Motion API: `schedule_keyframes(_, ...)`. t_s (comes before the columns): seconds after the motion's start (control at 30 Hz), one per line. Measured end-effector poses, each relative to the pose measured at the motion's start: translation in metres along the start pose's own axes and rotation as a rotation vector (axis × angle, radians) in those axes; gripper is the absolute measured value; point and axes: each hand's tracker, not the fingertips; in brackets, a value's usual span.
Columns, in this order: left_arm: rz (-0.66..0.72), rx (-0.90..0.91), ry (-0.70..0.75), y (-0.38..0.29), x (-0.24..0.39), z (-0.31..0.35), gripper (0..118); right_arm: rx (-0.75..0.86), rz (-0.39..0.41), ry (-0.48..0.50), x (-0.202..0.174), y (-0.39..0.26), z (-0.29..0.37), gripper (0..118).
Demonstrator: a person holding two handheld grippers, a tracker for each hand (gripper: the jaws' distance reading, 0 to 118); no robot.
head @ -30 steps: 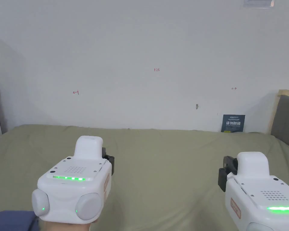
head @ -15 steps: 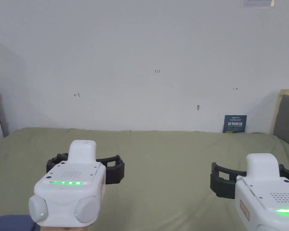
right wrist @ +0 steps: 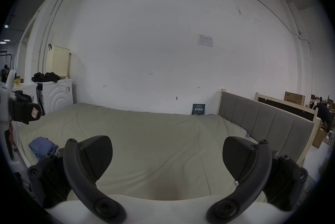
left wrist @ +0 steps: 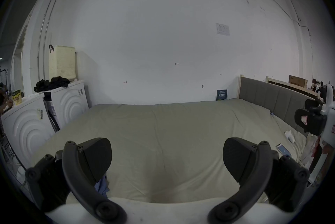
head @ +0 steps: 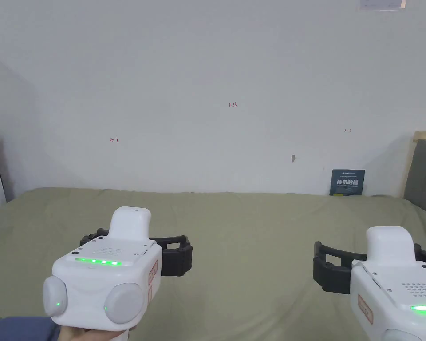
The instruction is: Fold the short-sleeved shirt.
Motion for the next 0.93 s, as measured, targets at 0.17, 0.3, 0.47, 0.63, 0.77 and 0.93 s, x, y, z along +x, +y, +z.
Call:
schedule_keyframes(0.17, -0.038, 0.000, 0.022, 0.002, 0.006, 0.004, 118, 0.003, -0.005, 0.006, 0.000, 0.001, 0.003, 118)
schedule_keyframes(0.3, -0.027, 0.028, 0.000, 0.006, 0.003, 0.009, 118, -0.008, -0.006, 0.022, 0.001, 0.003, 0.003, 118)
schedule_keyframes(0.47, -0.026, 0.030, 0.036, 0.008, 0.003, 0.011, 118, -0.004, -0.007, 0.022, 0.002, 0.006, 0.002, 118)
schedule_keyframes(0.63, -0.031, 0.020, 0.065, 0.007, 0.004, 0.009, 118, -0.005, -0.006, 0.033, 0.000, 0.008, 0.002, 118)
schedule_keyframes(0.77, -0.015, -0.044, 0.119, 0.014, 0.005, 0.007, 118, -0.005, -0.011, 0.035, 0.000, 0.007, 0.000, 118)
schedule_keyframes(0.93, 0.065, 0.068, 0.008, 0.017, 0.002, 0.015, 118, -0.008, -0.025, 0.041, 0.001, 0.008, 0.002, 118)
